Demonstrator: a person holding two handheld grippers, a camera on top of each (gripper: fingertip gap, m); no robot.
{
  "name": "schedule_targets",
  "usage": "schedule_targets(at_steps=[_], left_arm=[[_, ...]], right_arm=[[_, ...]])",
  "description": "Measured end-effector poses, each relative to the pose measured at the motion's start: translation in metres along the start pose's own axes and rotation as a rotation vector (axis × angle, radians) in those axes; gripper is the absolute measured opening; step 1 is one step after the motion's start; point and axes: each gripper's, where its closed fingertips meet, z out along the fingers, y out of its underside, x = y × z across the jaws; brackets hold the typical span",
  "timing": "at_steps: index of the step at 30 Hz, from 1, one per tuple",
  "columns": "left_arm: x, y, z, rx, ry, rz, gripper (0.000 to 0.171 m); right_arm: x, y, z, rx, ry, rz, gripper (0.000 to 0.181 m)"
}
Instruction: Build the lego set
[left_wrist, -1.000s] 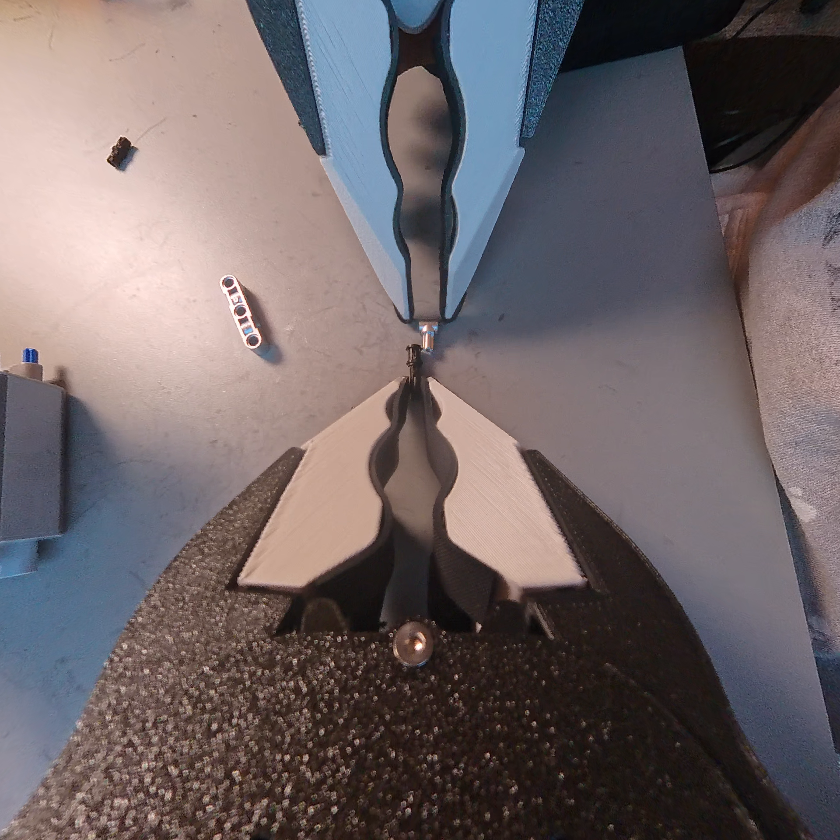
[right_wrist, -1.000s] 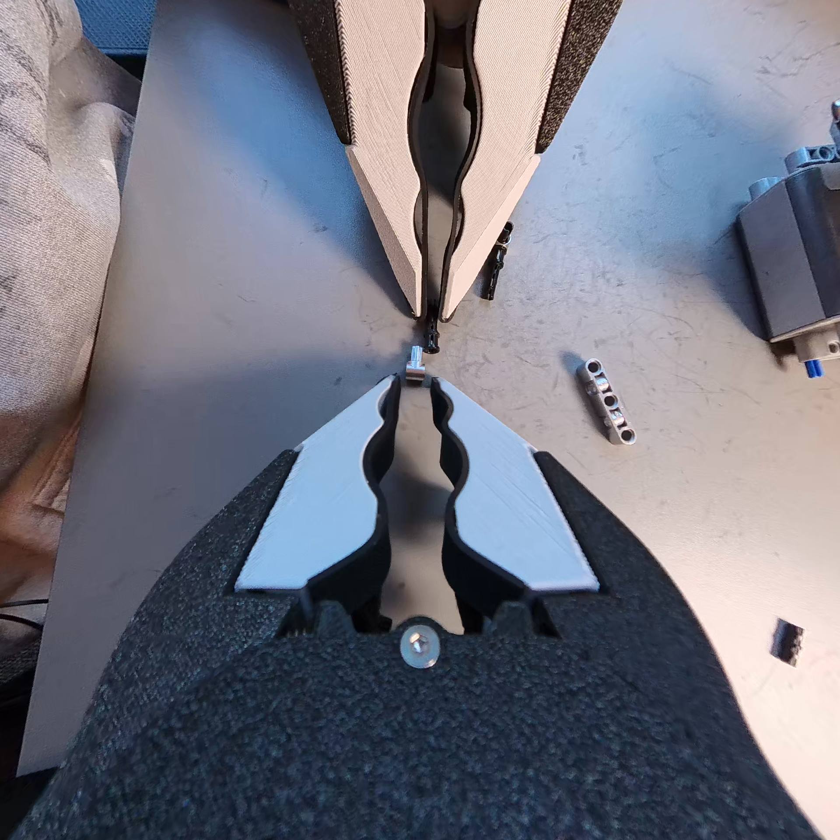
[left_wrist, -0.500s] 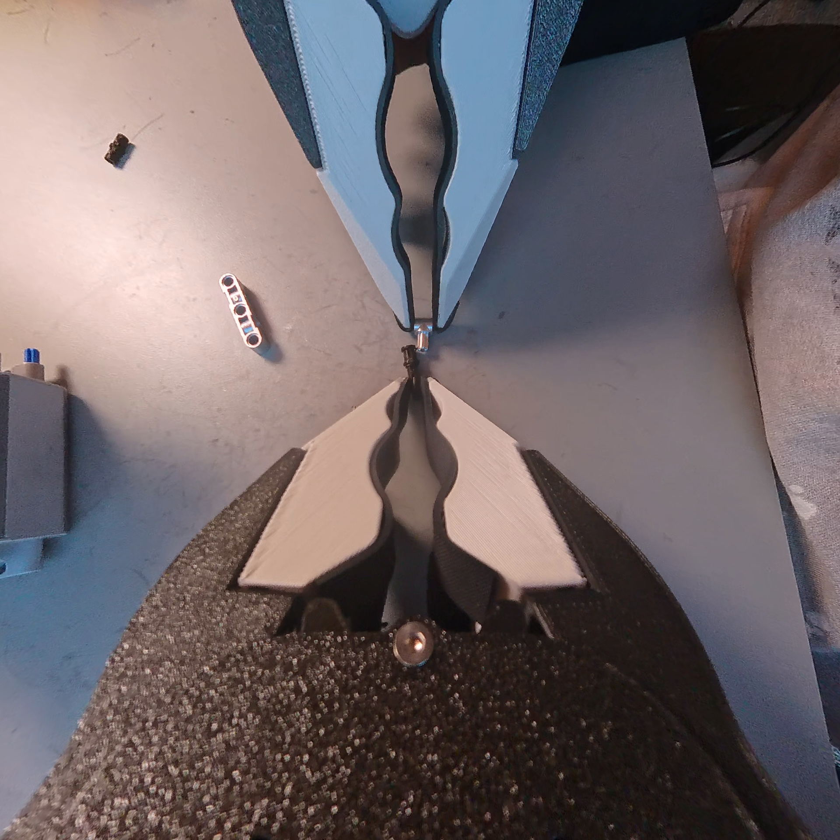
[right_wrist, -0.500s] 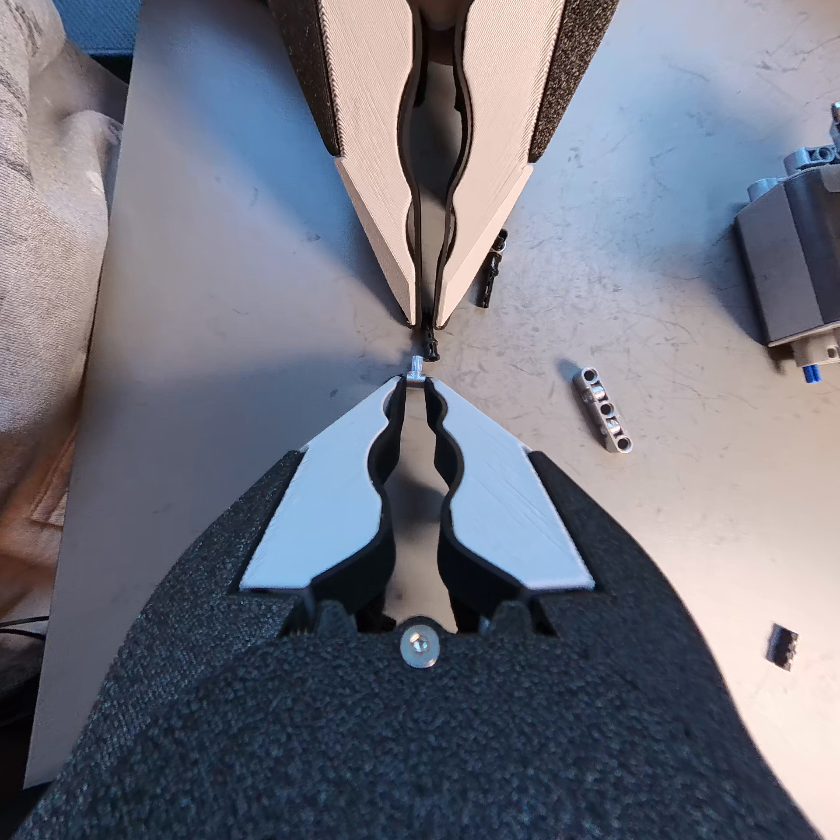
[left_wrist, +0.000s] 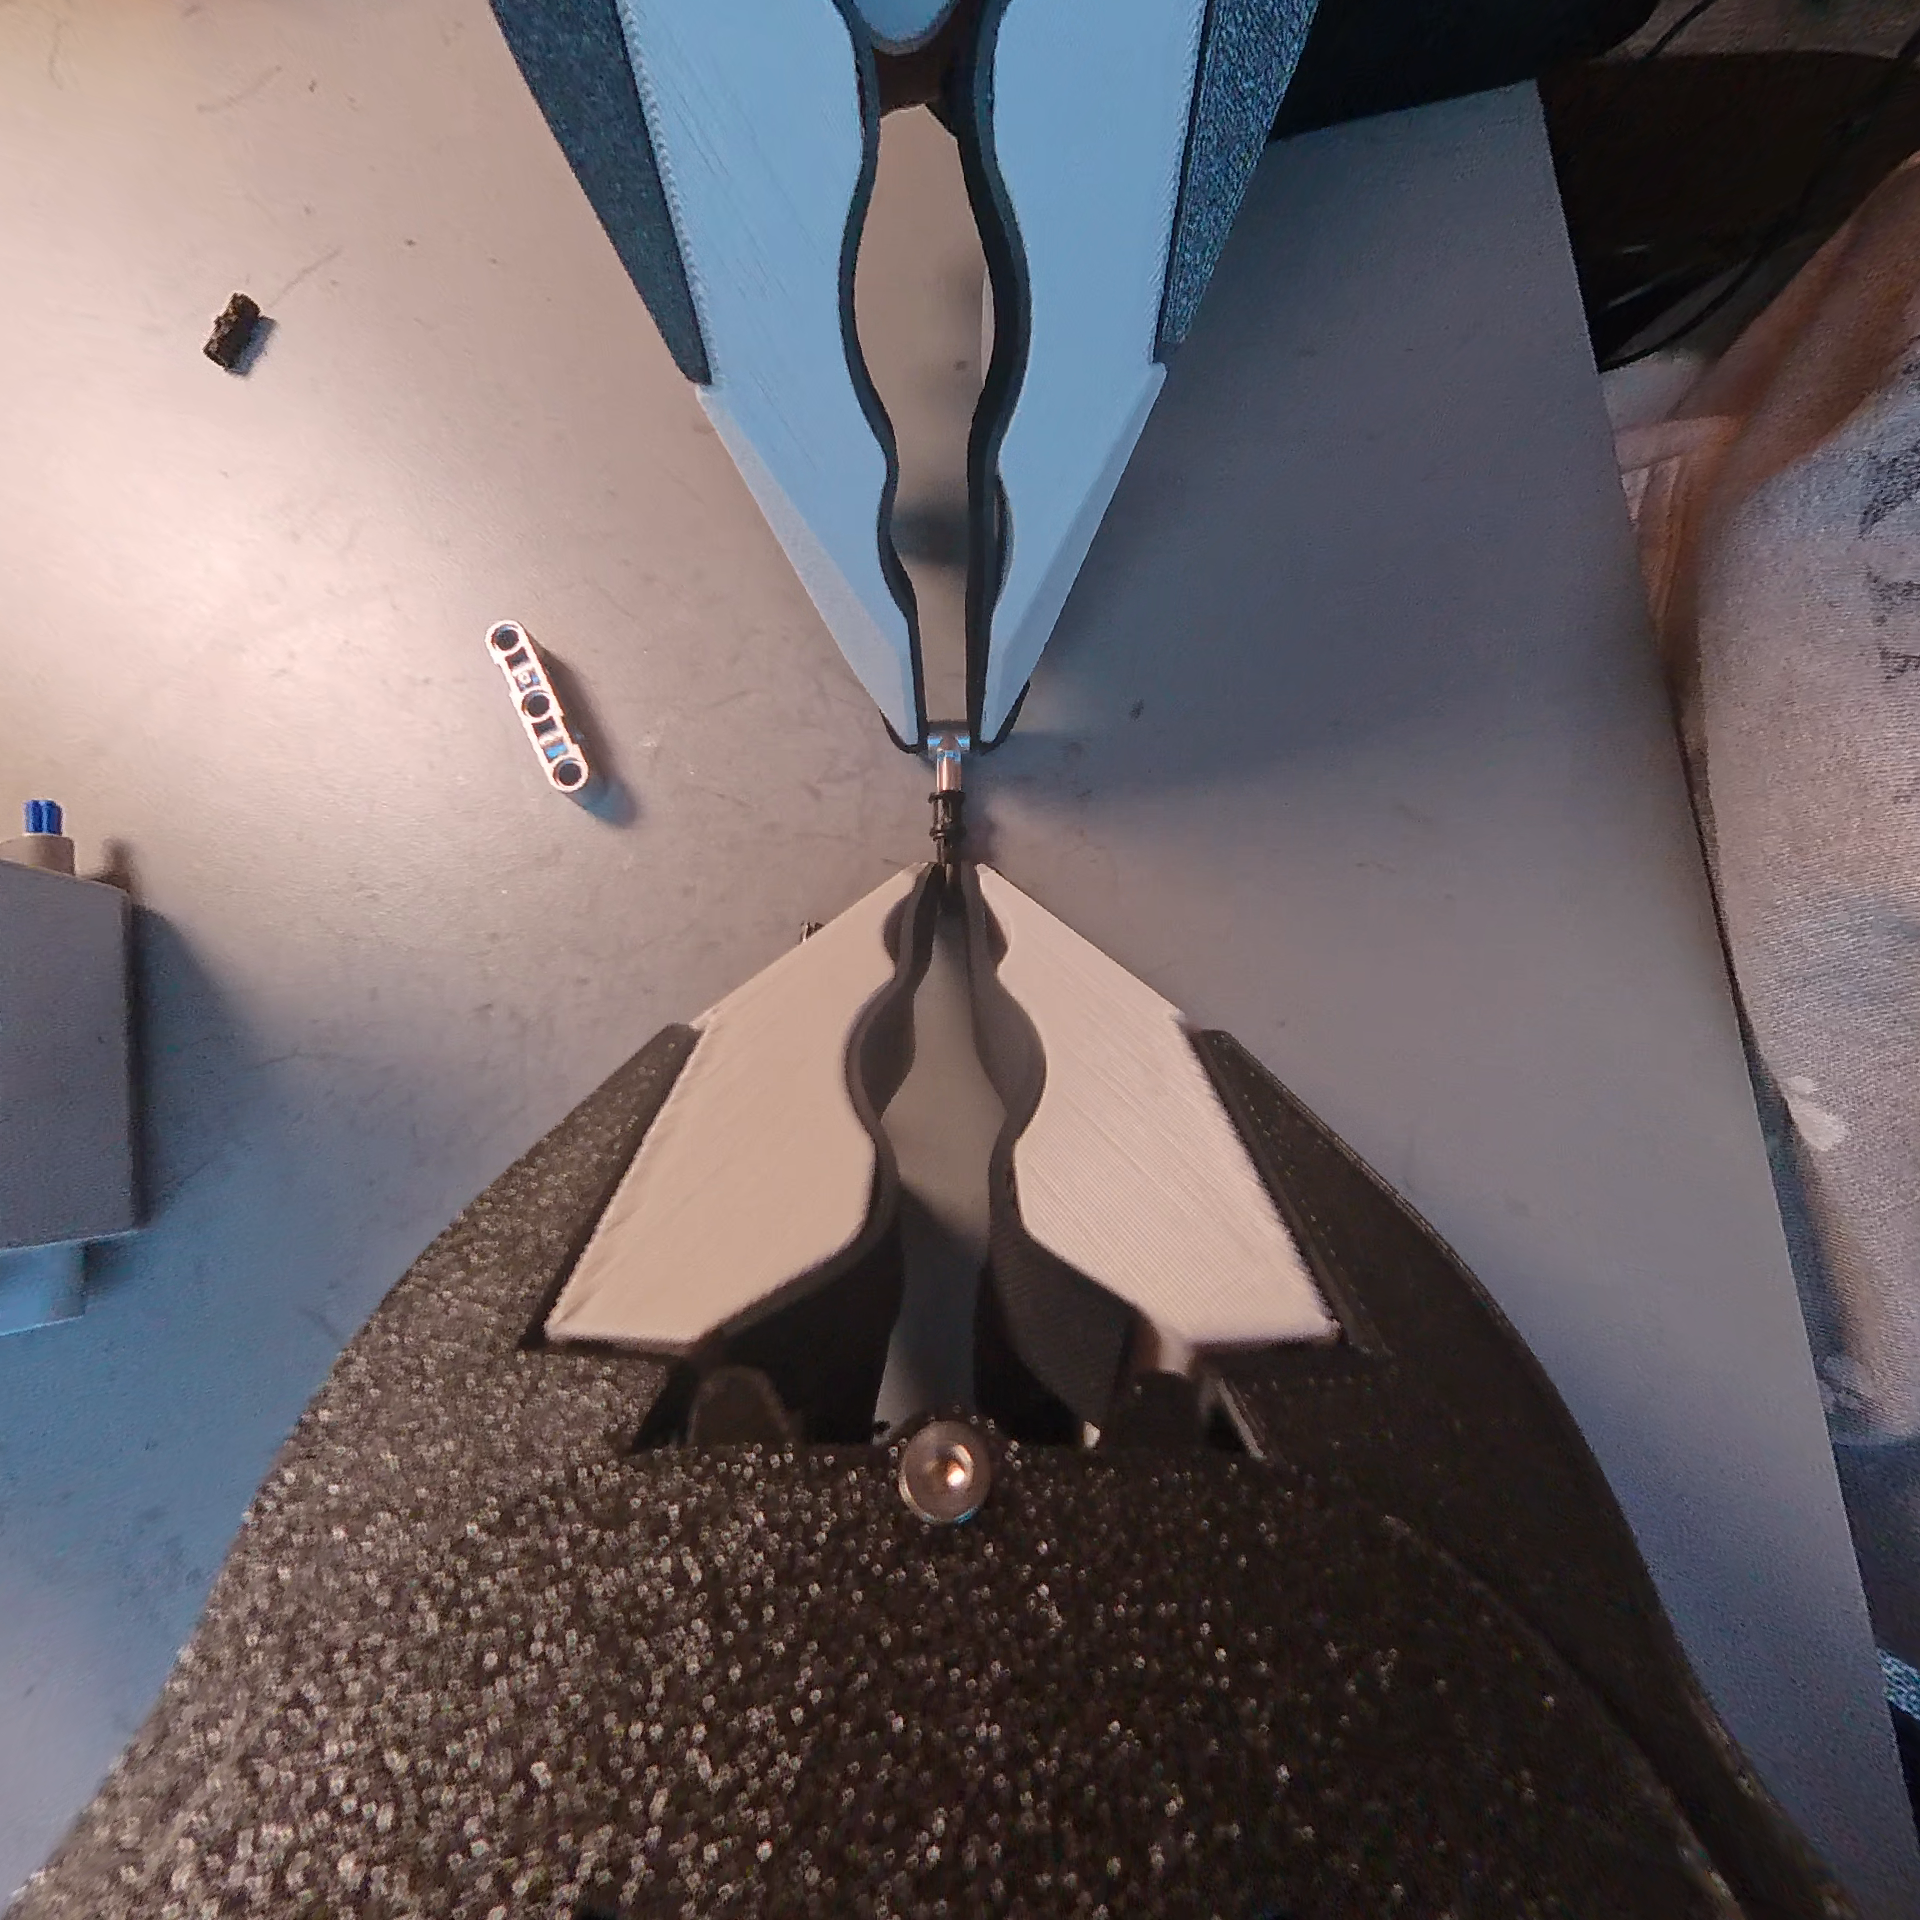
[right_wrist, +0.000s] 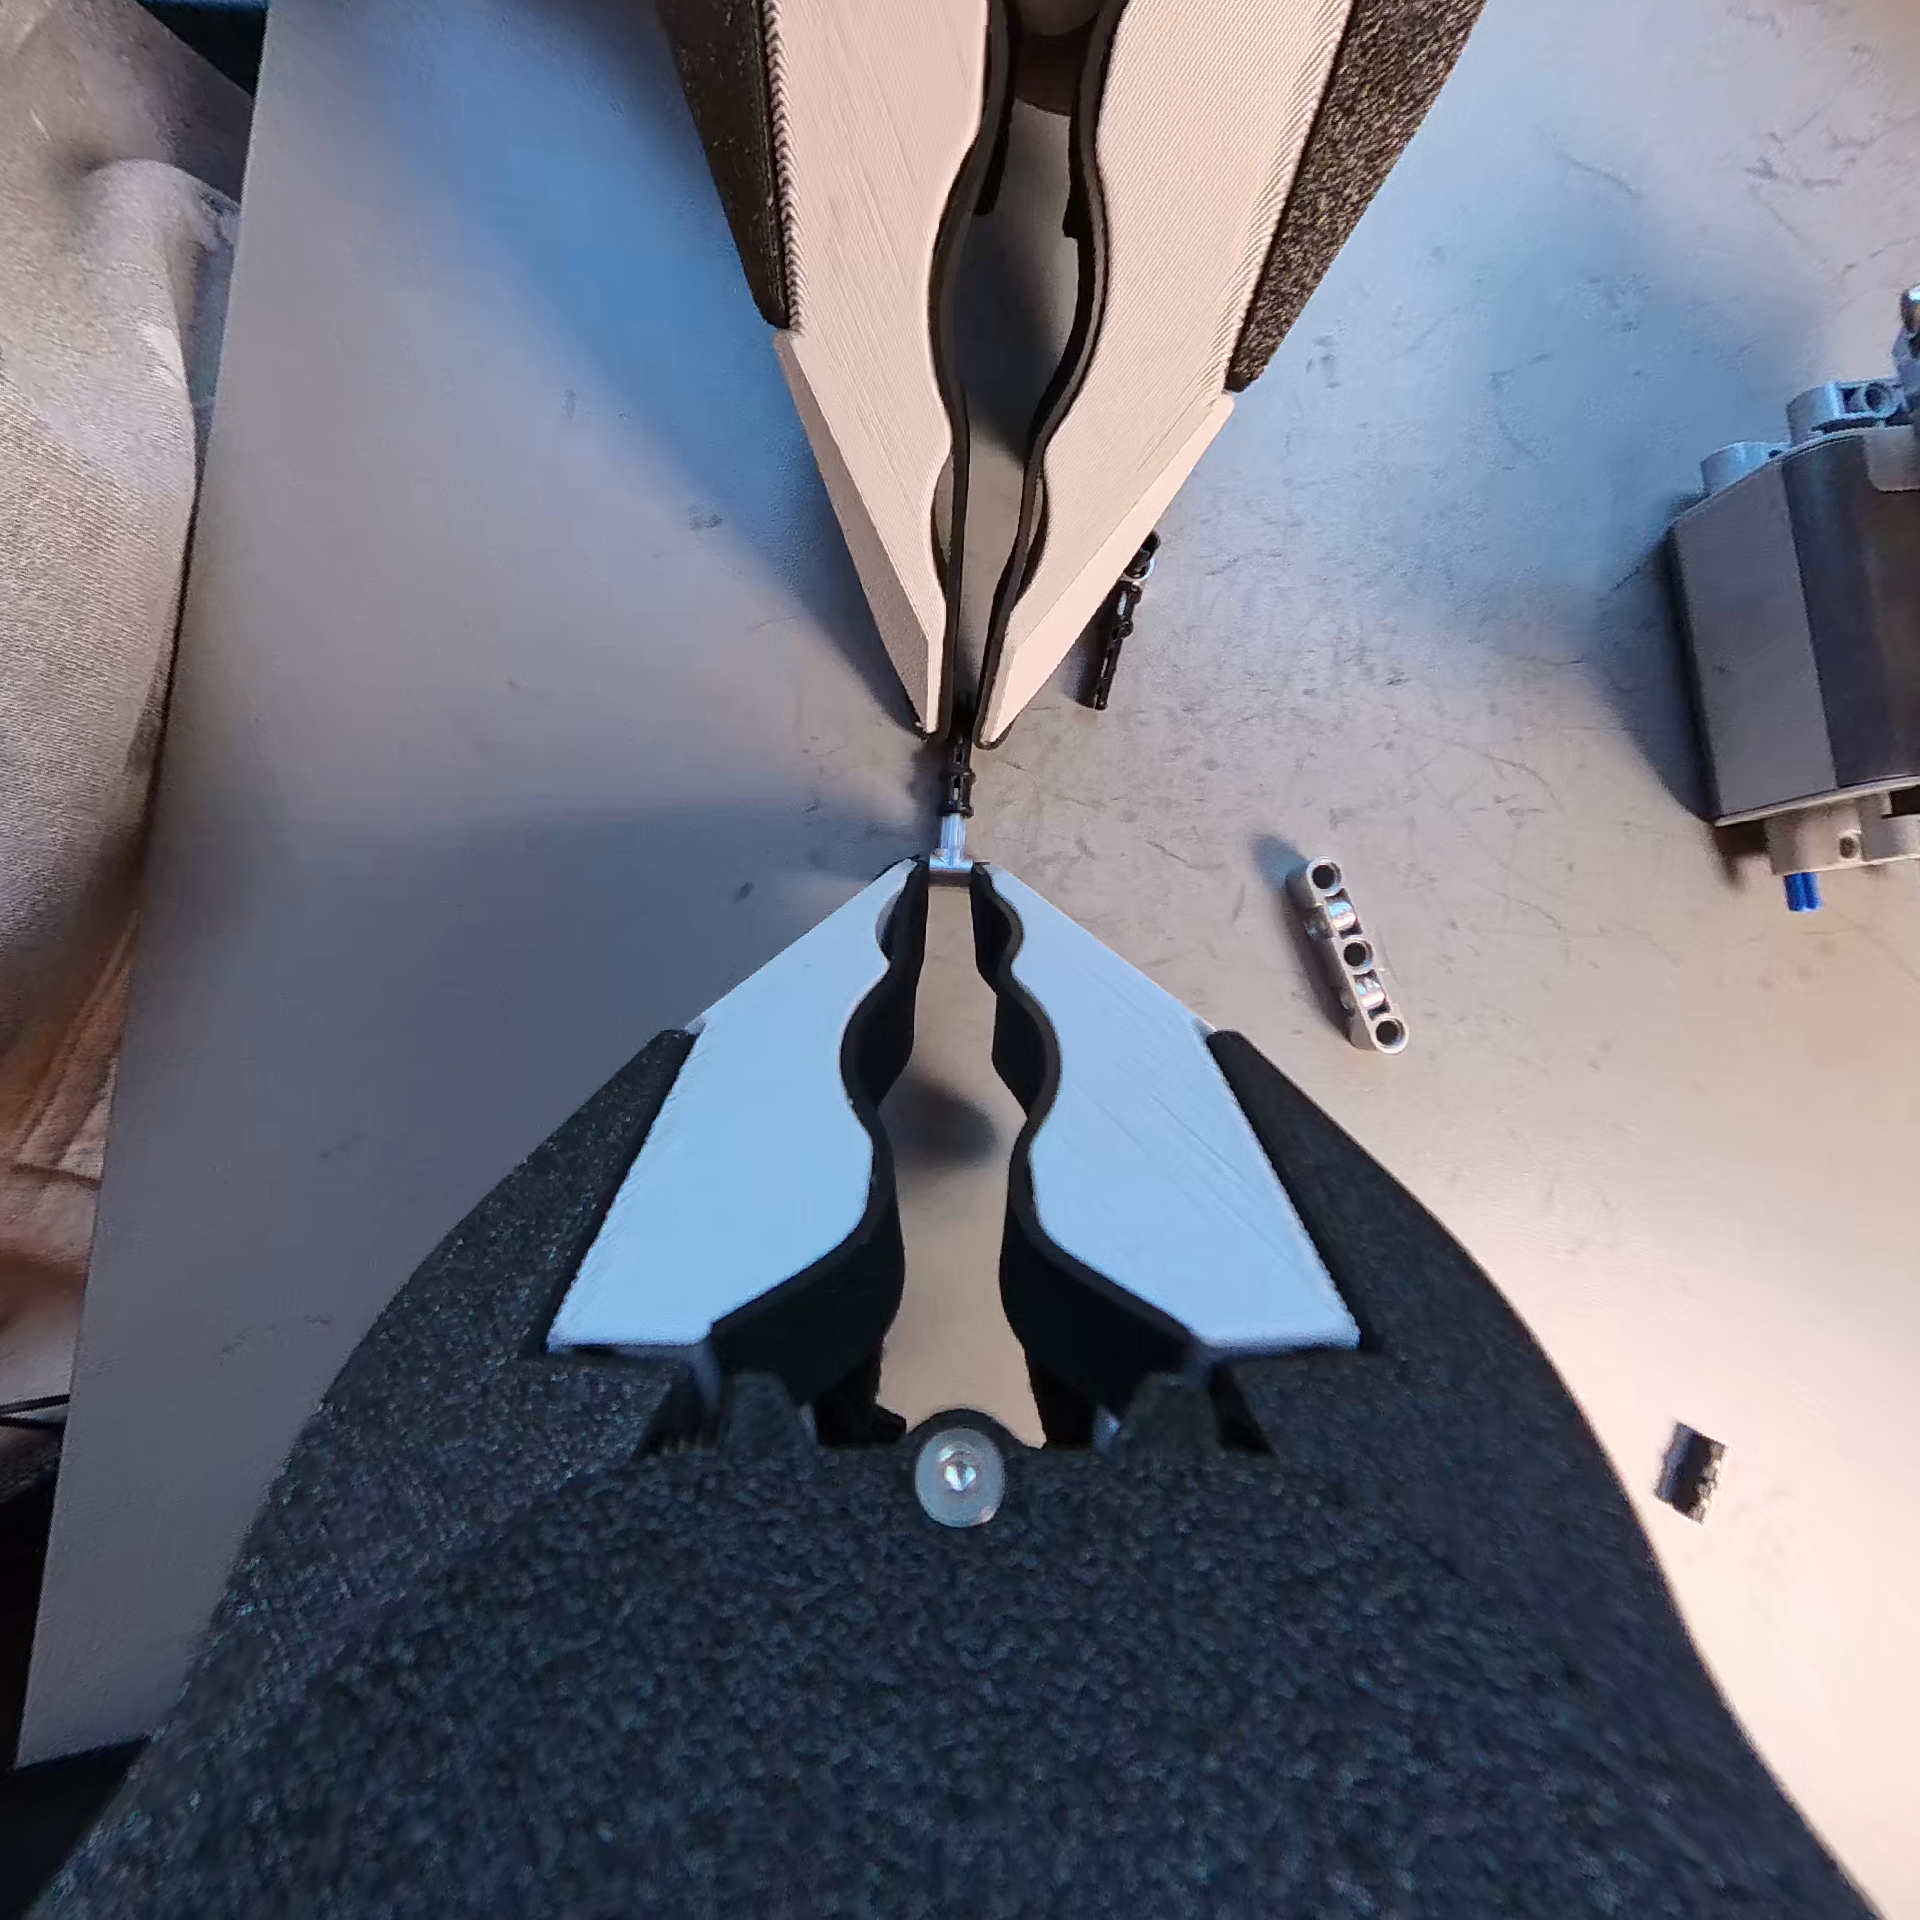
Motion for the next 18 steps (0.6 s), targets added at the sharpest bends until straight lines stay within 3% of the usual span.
schedule_targets(at_steps=[18], left_arm=[[0.0011,-0.0072,0.0067,0.001,-0.009,-0.003,0.001]], right_arm=[[-0.0024,-0.0059,0.0045,0.009,-0.014,-0.003,0.005]])
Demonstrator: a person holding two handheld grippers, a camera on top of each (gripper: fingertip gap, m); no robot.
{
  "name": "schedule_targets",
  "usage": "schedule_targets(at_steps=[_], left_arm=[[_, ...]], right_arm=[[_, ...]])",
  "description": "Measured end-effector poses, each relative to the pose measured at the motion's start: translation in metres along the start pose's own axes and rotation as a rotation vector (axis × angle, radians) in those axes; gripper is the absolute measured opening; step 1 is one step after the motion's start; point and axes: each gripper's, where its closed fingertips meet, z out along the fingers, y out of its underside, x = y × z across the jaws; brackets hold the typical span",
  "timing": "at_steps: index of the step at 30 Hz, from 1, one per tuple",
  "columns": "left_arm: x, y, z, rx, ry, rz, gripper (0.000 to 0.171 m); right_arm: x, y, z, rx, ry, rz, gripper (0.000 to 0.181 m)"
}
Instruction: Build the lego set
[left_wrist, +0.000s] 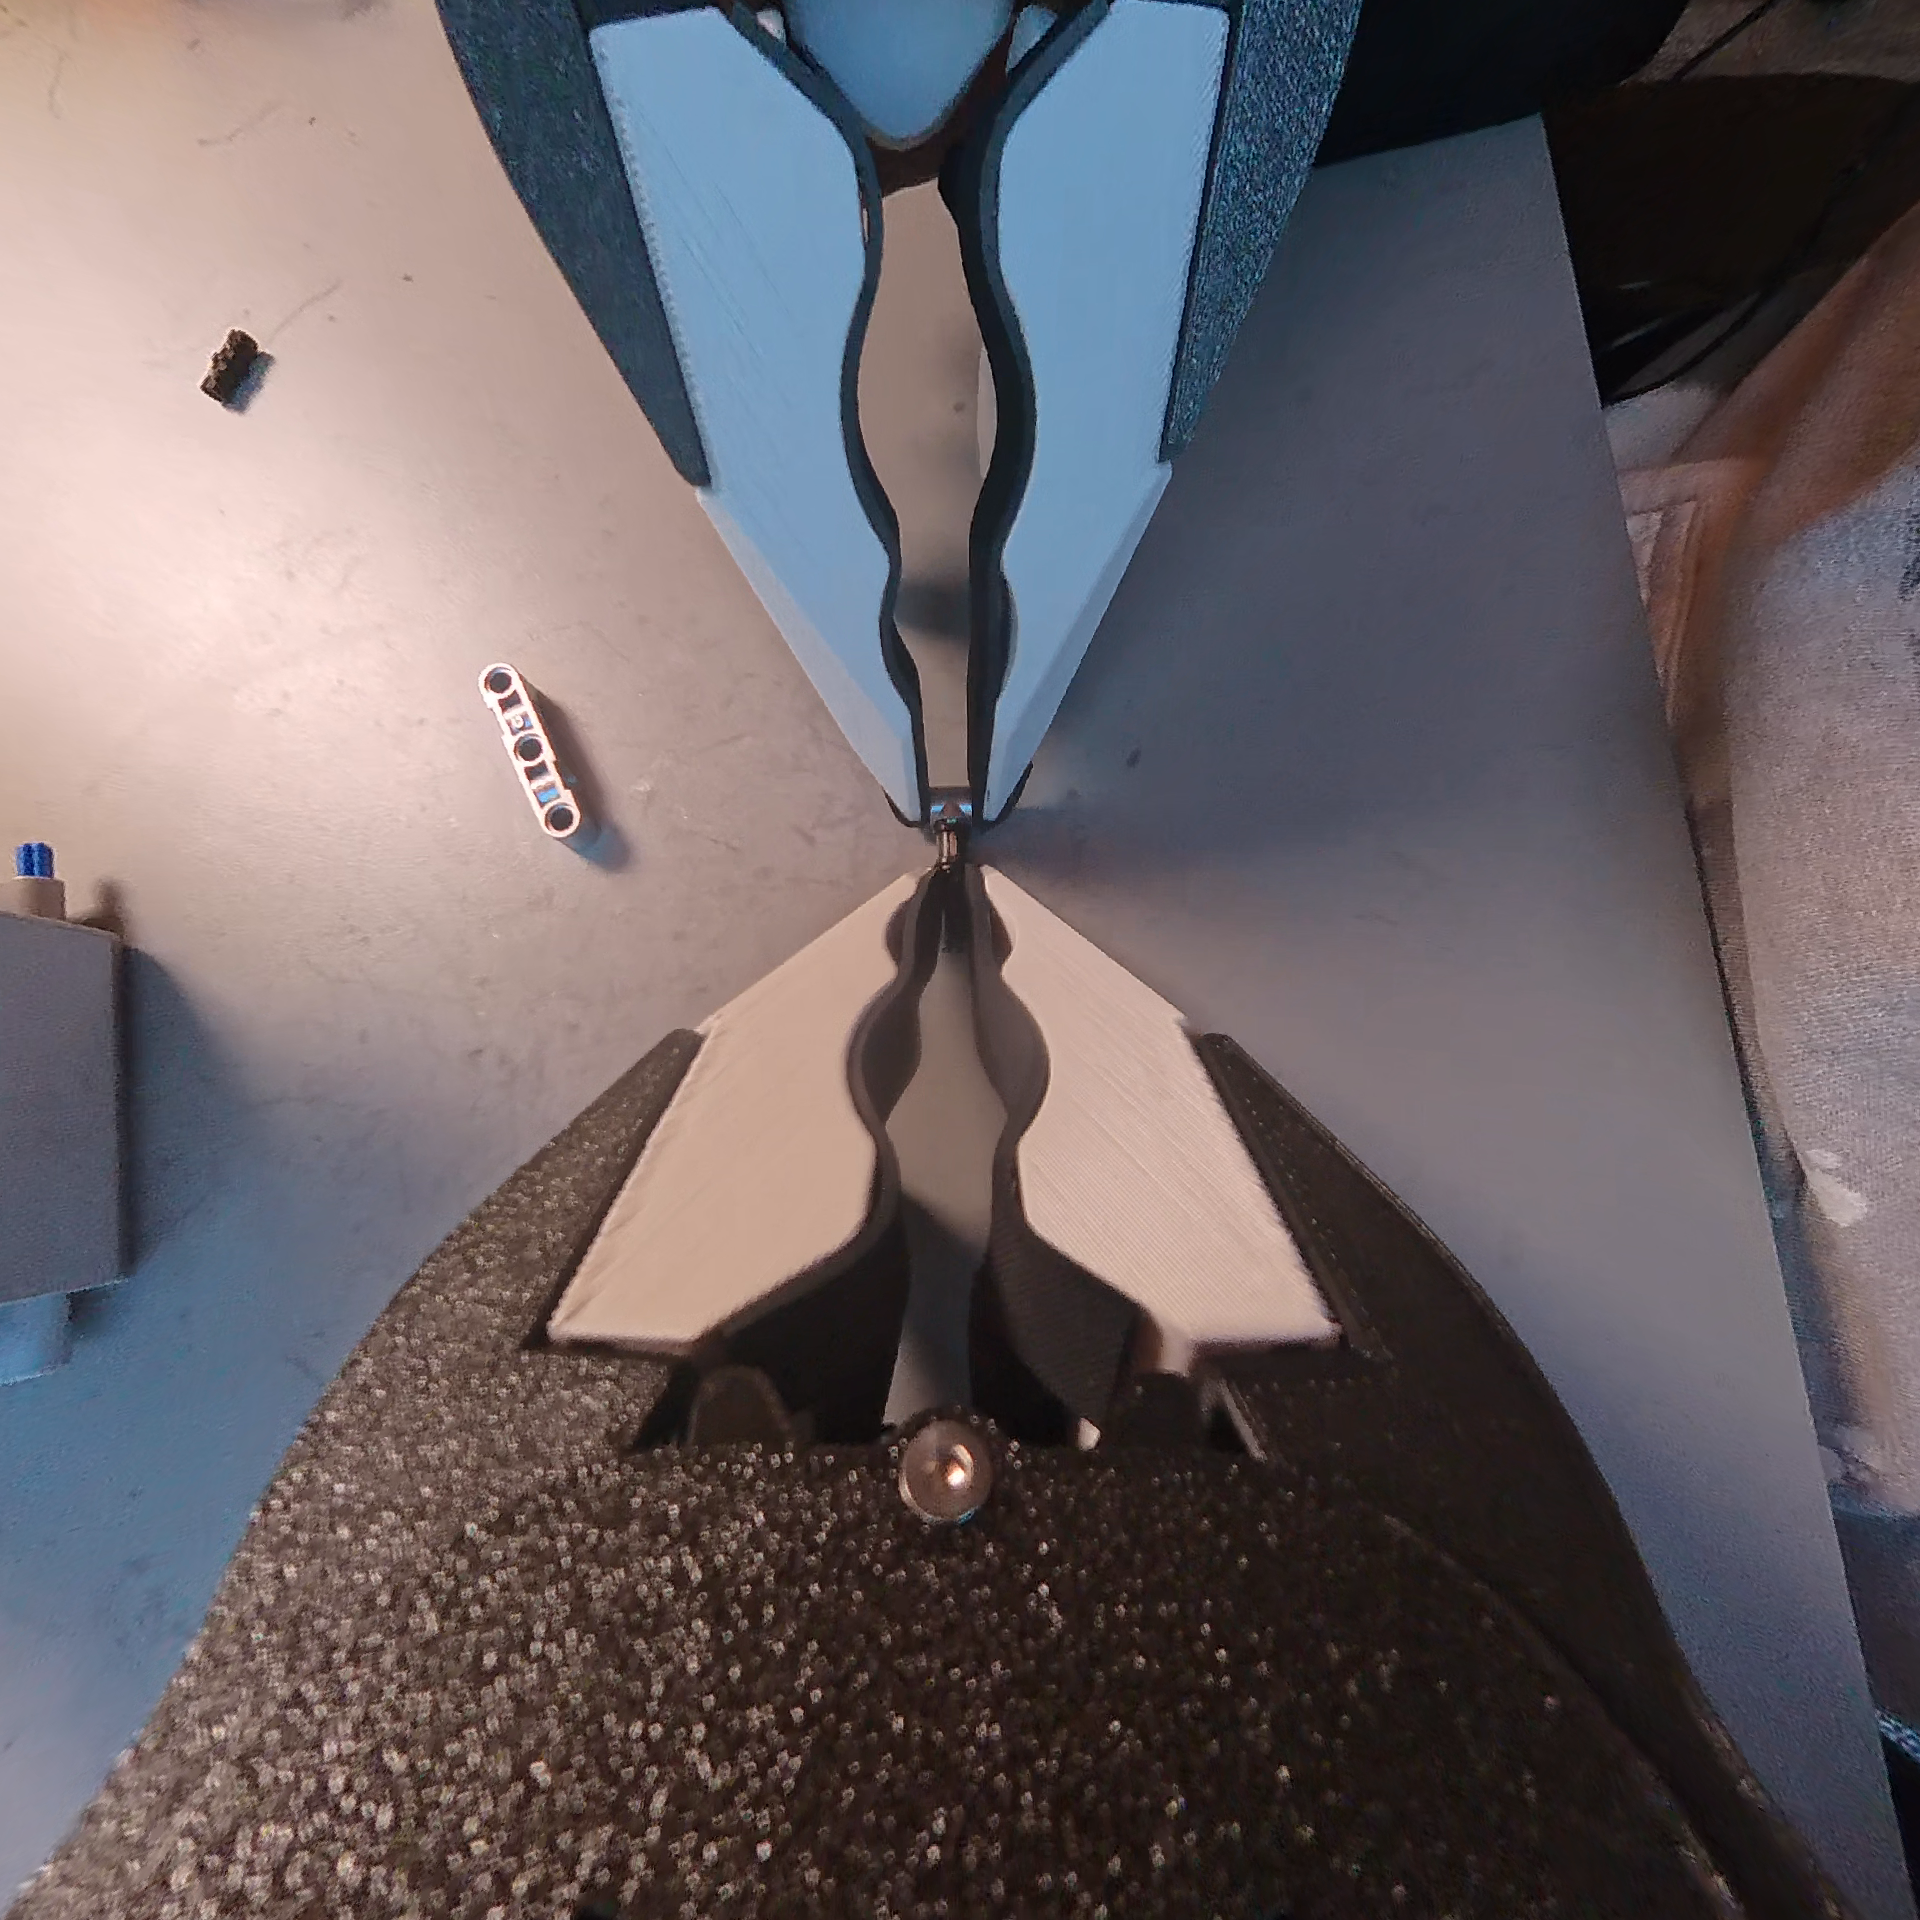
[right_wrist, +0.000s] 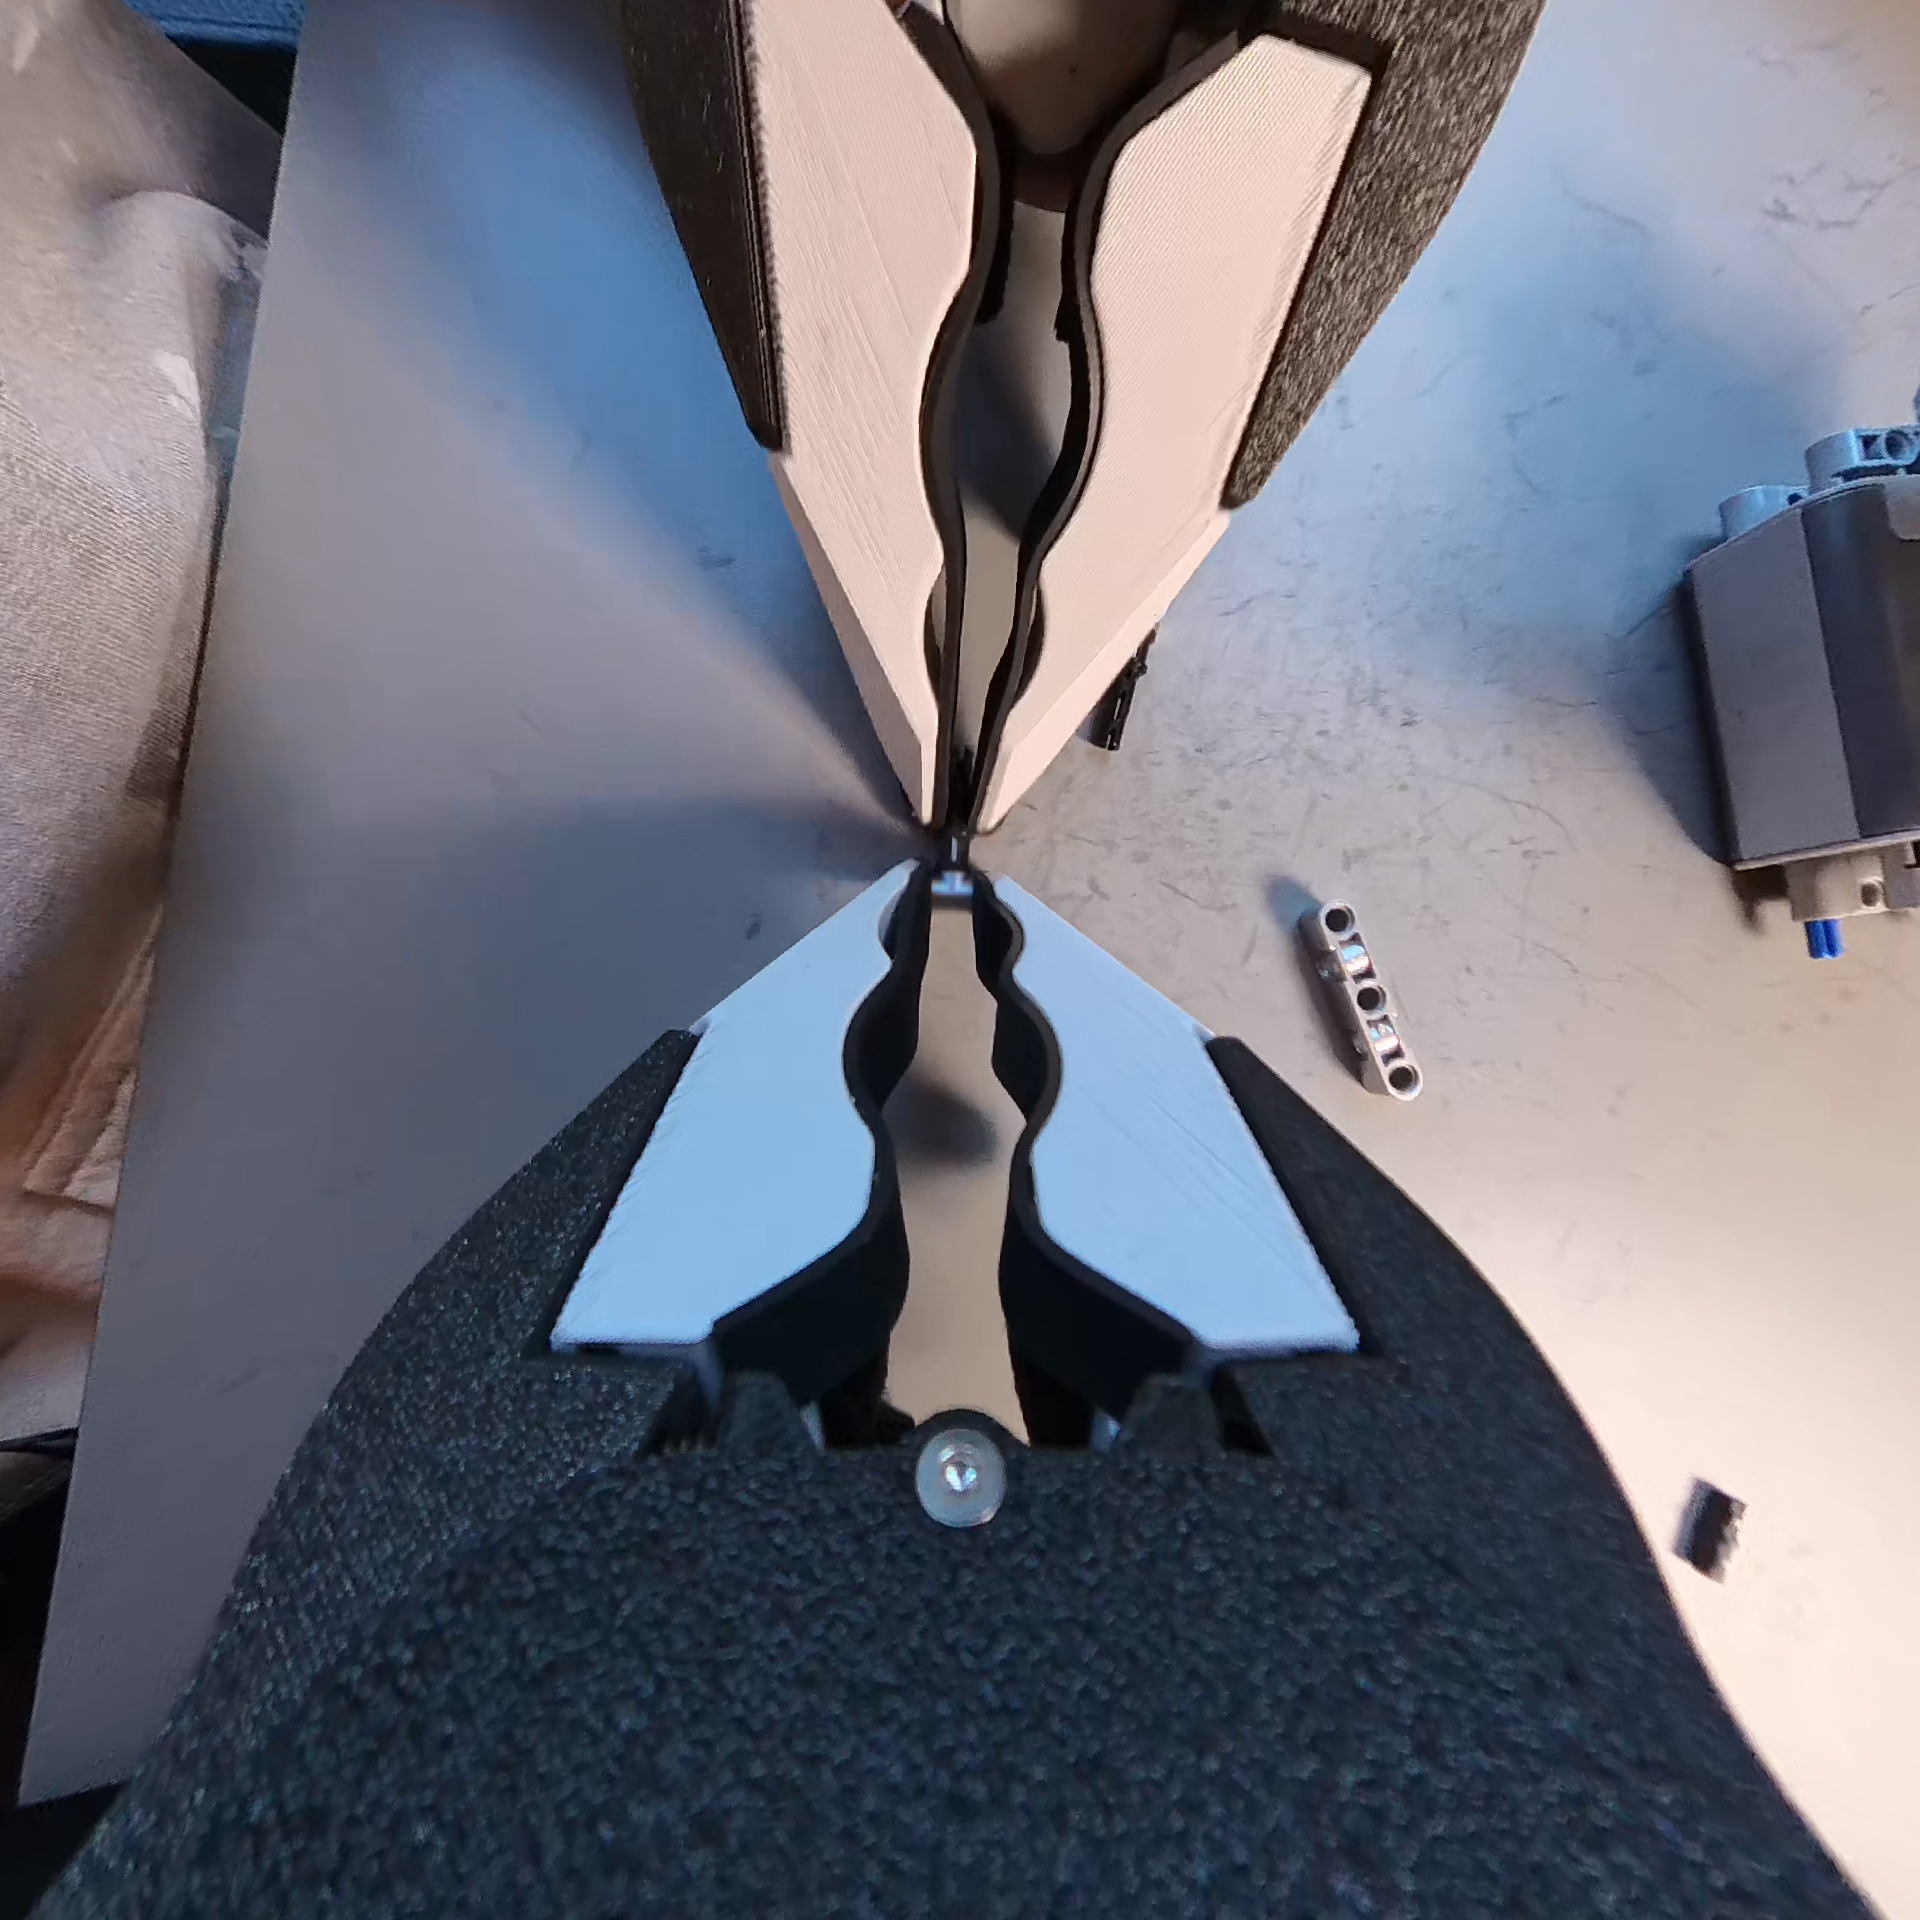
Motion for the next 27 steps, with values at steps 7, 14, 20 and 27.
schedule_targets(at_steps=[7,14,20,27], left_arm=[[0.002,-0.002,0.003,0.001,0.005,0.006,0.001],[0.002,-0.002,0.003,0.001,0.000,0.005,0.001],[0.002,-0.002,0.003,0.006,0.003,0.004,0.001],[0.003,-0.003,0.003,0.005,0.007,0.003,0.001]], right_arm=[[-0.002,-0.002,0.002,0.010,-0.009,0.003,0.005],[-0.005,0.005,-0.019,0.039,-0.015,0.037,0.009],[-0.006,0.011,-0.008,0.005,-0.016,0.043,0.000],[-0.006,0.009,-0.007,-0.013,-0.009,0.004,0.000]])
